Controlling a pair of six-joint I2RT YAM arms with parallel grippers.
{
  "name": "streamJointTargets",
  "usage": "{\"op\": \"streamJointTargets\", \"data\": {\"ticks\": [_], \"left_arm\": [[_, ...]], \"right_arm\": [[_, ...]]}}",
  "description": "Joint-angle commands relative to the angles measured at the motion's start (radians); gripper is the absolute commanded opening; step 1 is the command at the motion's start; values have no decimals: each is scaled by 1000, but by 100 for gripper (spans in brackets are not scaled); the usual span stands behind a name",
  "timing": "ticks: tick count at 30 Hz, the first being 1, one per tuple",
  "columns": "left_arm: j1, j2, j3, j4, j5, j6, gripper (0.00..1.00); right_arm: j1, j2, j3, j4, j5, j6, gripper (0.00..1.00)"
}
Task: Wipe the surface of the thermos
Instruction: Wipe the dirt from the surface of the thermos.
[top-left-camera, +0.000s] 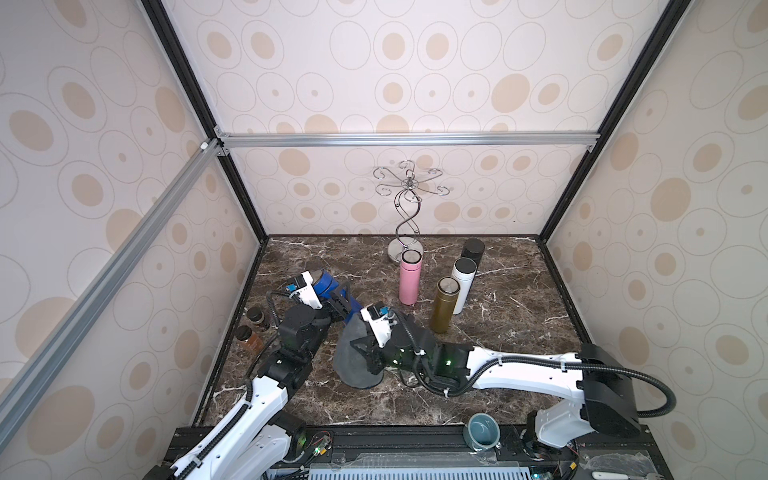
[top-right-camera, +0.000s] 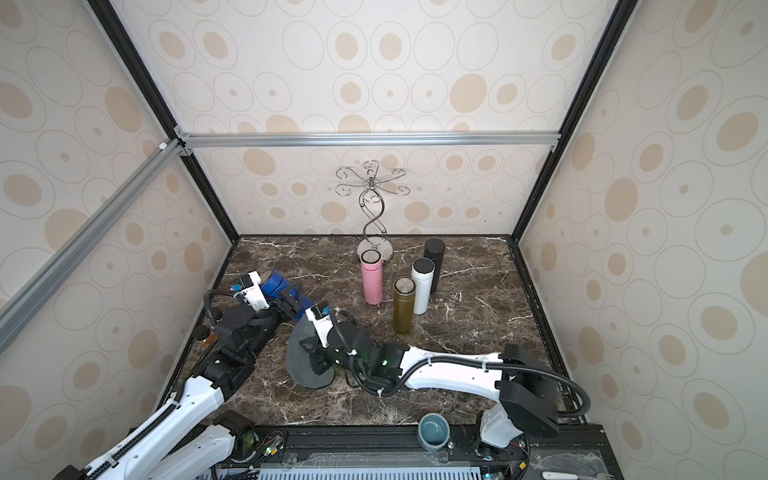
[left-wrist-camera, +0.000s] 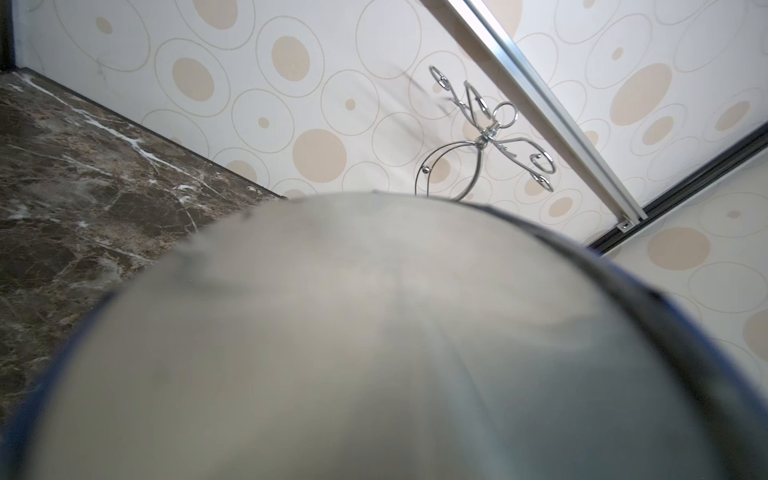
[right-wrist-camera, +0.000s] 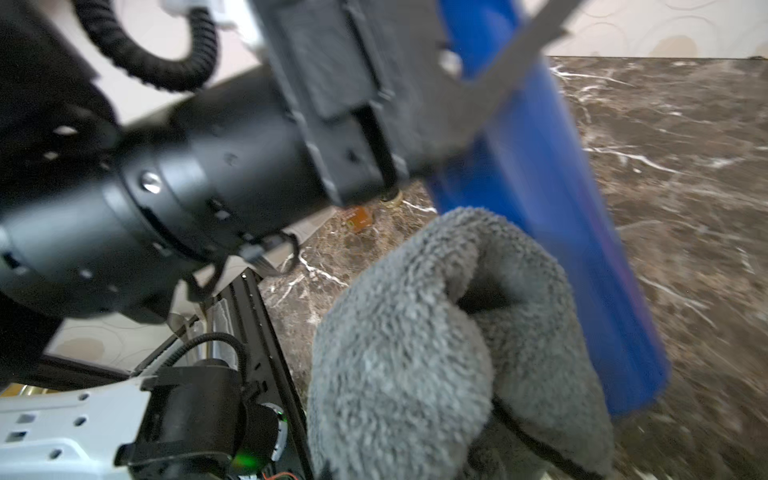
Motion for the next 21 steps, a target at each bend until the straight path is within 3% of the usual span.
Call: {"op": "streamJointTargets", "data": {"ticks": [1, 5, 10, 18, 21], "left_arm": [[-8, -10, 26, 52, -37, -52, 0], [-9, -16, 74, -61, -50, -83, 0], [-9, -43, 90, -97, -39, -72, 0], [-9, -60, 82, -87, -71, -11, 0], [-8, -63, 54, -17, -14, 59, 0]], "right_arm": [[1, 88, 84, 15, 8, -39, 0], [0, 168, 137, -15, 124, -44, 0], [-4, 159, 72, -24, 227, -21, 0], [-3, -16, -113, -131, 288, 54, 0], [-4, -121, -185, -129, 251, 69, 0]]}}
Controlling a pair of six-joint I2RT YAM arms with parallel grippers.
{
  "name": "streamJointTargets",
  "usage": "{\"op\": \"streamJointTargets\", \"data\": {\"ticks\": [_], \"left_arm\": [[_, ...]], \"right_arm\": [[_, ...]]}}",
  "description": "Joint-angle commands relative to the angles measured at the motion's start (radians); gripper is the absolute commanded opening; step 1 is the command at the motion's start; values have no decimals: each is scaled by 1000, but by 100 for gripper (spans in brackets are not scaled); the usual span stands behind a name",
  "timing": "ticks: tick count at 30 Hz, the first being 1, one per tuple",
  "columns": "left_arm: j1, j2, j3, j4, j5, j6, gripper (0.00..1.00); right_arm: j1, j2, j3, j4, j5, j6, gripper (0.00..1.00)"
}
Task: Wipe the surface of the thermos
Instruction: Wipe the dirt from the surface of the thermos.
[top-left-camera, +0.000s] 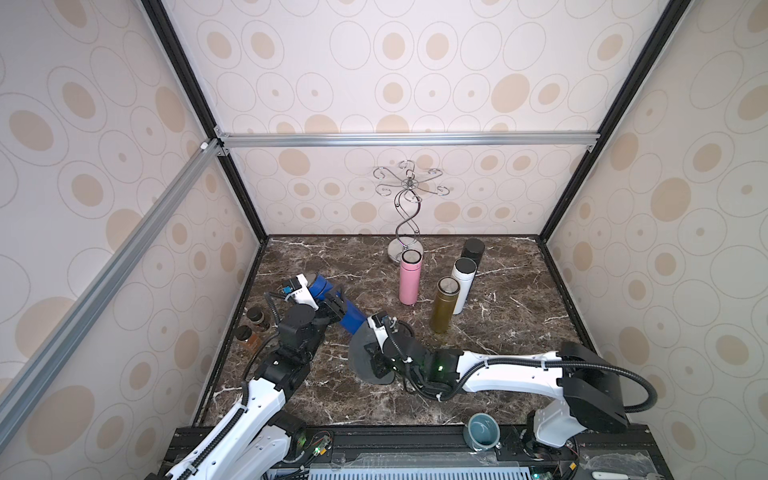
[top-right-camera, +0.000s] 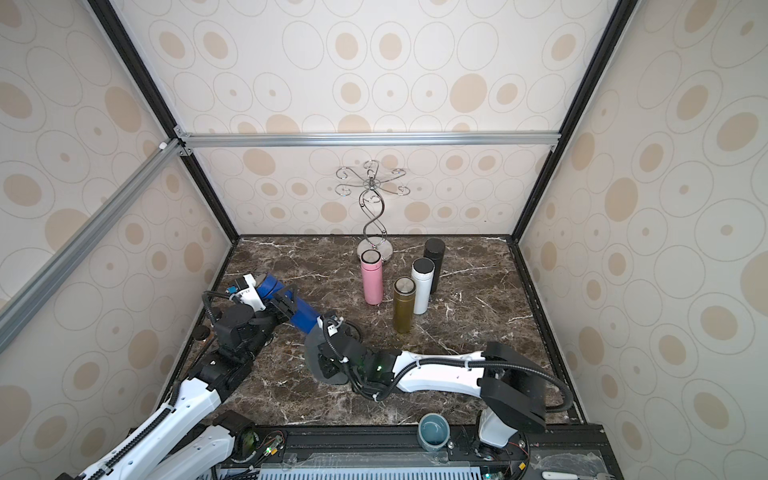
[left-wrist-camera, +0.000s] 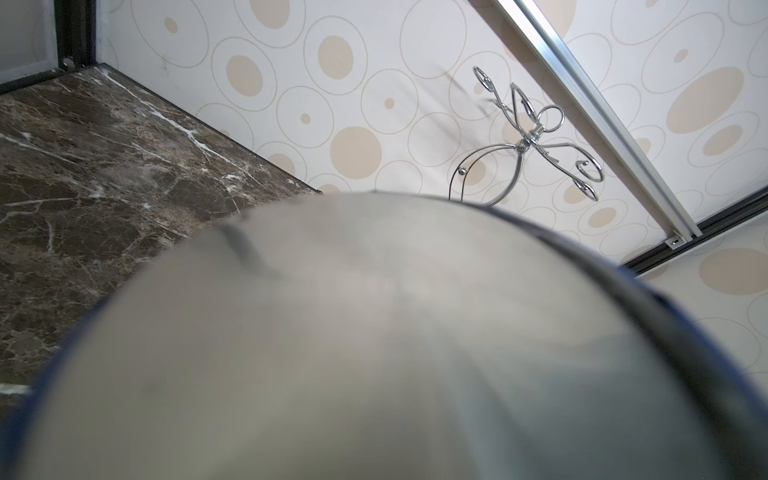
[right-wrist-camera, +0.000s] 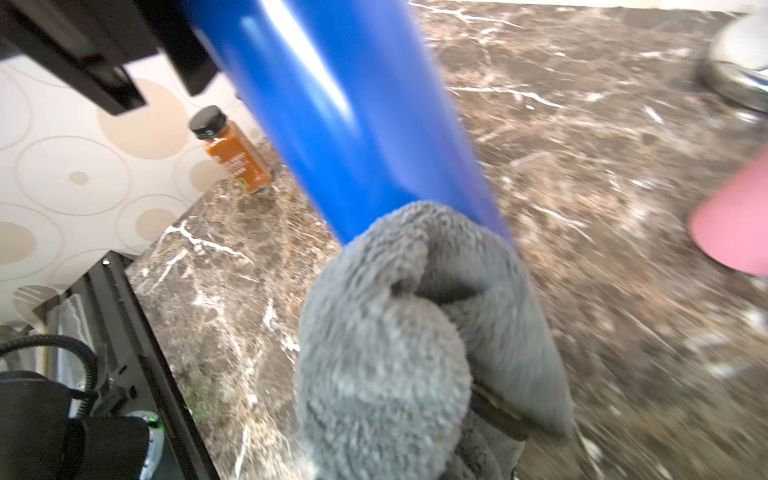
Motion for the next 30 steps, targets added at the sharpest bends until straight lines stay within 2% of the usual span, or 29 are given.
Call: {"op": "streamJointTargets", "data": {"ticks": [1, 4, 7, 9, 14, 17, 20, 23, 30], "left_arm": [[-7, -28, 11, 157, 80, 99, 0], [-7, -30, -18, 301, 289, 186, 0], [-7, 15, 20, 284, 463, 230, 0], [-7, 13, 16, 273, 490, 229, 0], [-7, -70, -4, 260, 565, 273, 0], [-7, -79, 11, 253, 692, 304, 0], [-7, -71, -6, 308, 741, 277, 0], [-8, -63, -30, 412, 808, 236, 0], [-6, -110, -60, 524, 859, 210, 0]], "right_arm": [[-9, -129, -71, 4, -14, 31, 0], [-78, -230, -85, 18, -214, 85, 0], [-170, -326, -98, 19, -403, 148, 0], [-224, -382, -107, 37, -514, 171, 0], [-333, -453, -46, -75, -621, 186, 0], [-382, -406, -11, -11, -751, 232, 0], [-378, -317, 49, 53, -902, 275, 0], [-362, -243, 70, 126, -980, 315, 0], [-350, -186, 18, 169, -1017, 370, 0]]}}
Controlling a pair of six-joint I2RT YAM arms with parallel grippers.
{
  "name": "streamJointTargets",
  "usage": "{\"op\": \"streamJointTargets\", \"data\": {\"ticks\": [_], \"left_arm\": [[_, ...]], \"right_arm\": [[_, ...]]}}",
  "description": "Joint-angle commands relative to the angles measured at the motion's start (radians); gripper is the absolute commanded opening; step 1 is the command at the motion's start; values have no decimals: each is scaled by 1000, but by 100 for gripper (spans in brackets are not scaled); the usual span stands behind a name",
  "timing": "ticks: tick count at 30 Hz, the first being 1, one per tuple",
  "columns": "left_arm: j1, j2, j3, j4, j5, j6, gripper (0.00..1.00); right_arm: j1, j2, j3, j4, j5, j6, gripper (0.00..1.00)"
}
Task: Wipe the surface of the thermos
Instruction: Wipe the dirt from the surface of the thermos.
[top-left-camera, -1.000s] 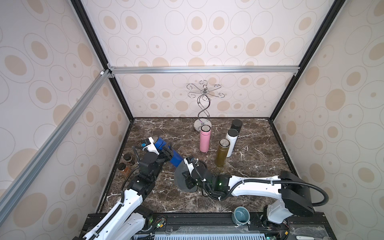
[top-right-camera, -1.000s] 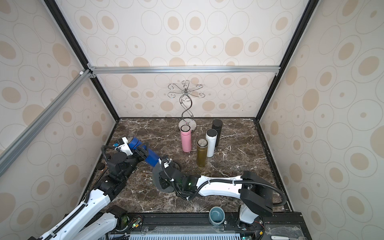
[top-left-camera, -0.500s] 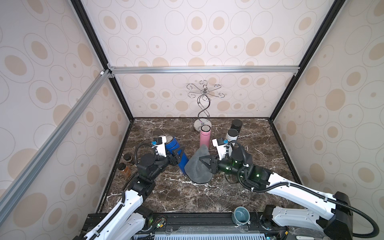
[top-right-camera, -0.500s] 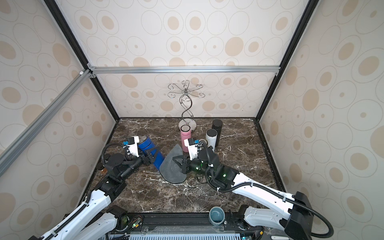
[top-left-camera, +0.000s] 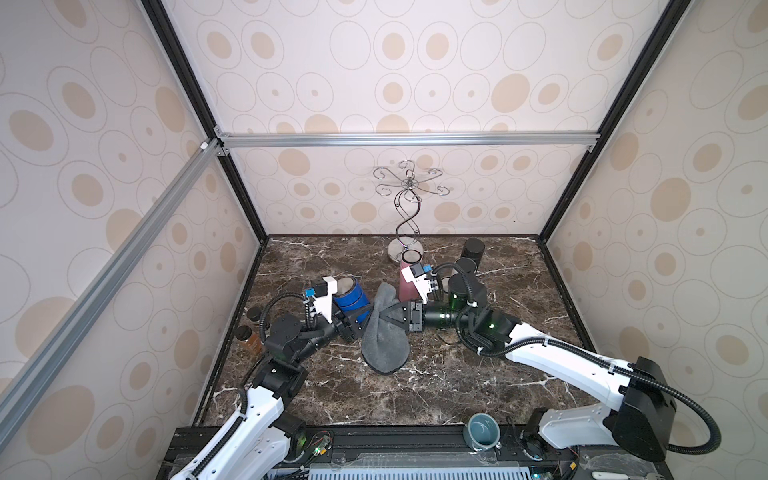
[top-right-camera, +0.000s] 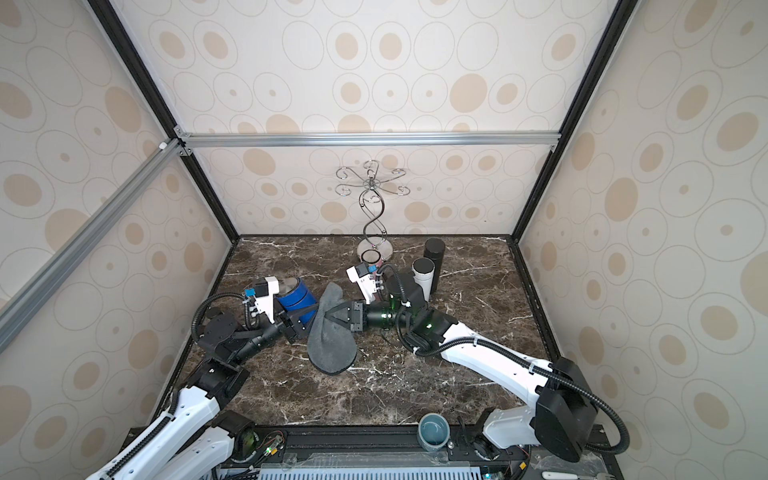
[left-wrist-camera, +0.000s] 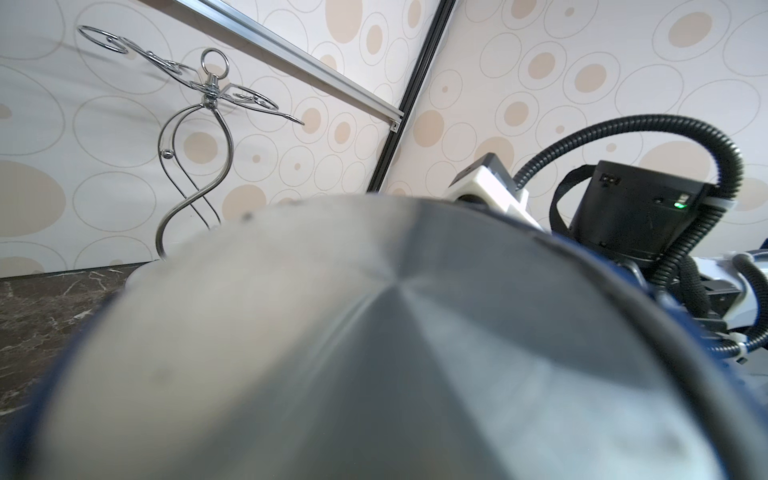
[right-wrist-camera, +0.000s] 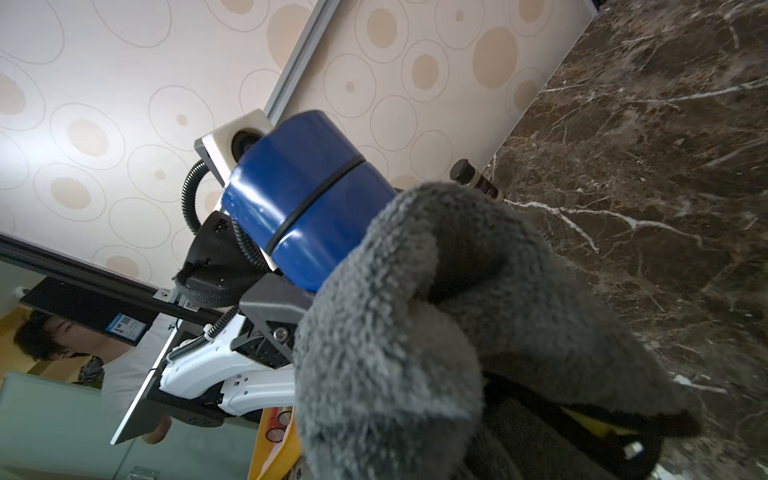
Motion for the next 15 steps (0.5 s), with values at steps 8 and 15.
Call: {"op": "streamJointTargets", "data": {"ticks": [8, 15], "left_arm": [[-24, -69, 21, 198, 125, -18, 0], [-23, -74, -23, 315, 184, -53, 0]], "right_arm": [[29, -89, -144, -188, 12, -38, 0], [-13, -209, -135, -294, 97, -78, 0]]}}
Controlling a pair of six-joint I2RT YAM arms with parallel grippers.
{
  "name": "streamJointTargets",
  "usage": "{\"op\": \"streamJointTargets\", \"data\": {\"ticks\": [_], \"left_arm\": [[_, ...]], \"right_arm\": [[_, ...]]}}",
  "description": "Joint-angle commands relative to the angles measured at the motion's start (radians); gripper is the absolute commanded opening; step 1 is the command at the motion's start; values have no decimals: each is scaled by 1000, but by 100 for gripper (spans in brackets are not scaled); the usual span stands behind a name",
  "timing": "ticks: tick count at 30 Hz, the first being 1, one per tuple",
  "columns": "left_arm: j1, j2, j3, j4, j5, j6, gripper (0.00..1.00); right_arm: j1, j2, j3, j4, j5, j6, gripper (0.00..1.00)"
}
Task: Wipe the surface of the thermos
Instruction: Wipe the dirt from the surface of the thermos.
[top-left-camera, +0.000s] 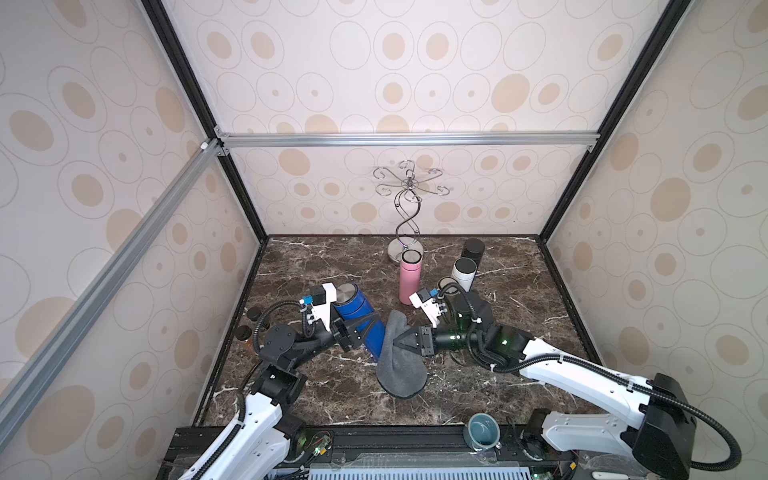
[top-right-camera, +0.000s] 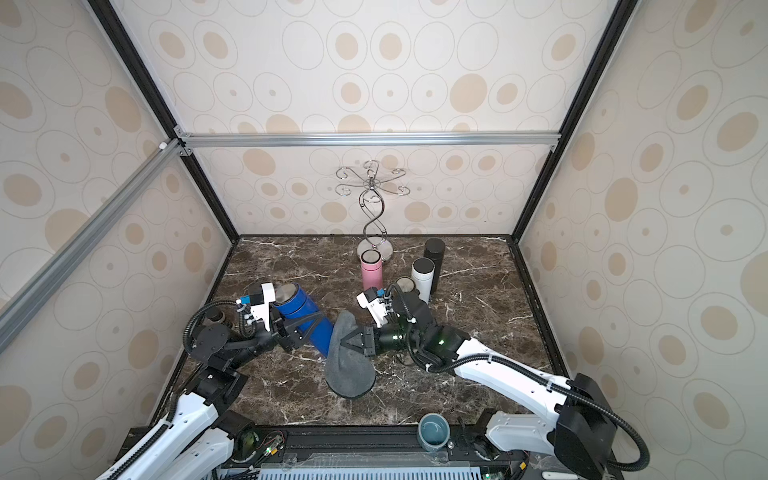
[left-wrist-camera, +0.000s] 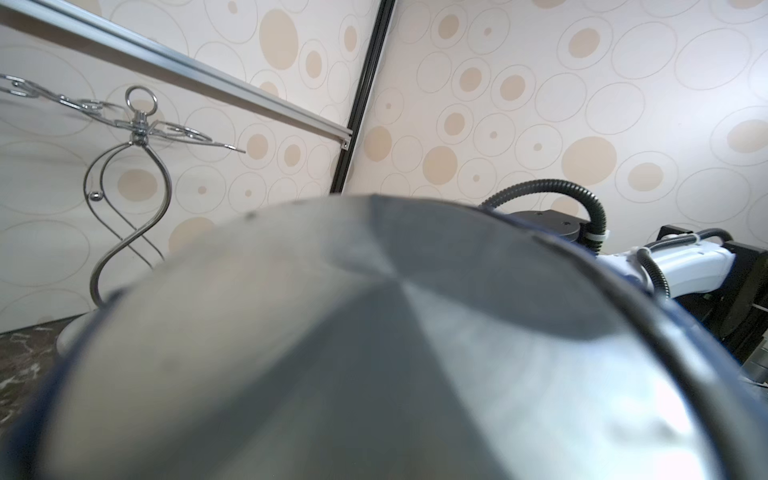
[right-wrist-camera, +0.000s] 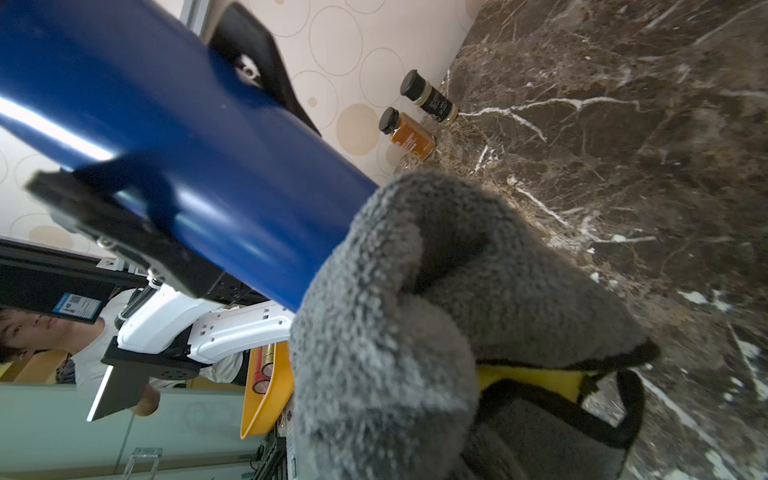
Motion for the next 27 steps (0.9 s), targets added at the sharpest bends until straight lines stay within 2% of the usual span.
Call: {"op": "streamJointTargets", "data": {"ticks": [1, 5, 9, 16, 22, 27], "left_arm": [[-12, -27, 3, 210, 86, -52, 0], [-13, -19, -29, 320, 150, -97, 0], [-13, 12, -35, 399, 201, -136, 0], [-12, 76, -56, 527, 176, -162, 0], [-12, 107, -64, 570, 120, -144, 0], [-13, 96, -50, 481, 45, -71, 0]], "right_arm": [[-37, -64, 19, -24, 35, -10, 0], [-102, -81, 58, 124, -44, 53, 0], [-125, -15, 127, 245, -128, 109, 0], [-118, 171, 173, 447, -267, 265, 0], [-97, 167, 94, 380, -251, 238, 0], [-67, 76, 52, 68, -137, 70, 0]]}}
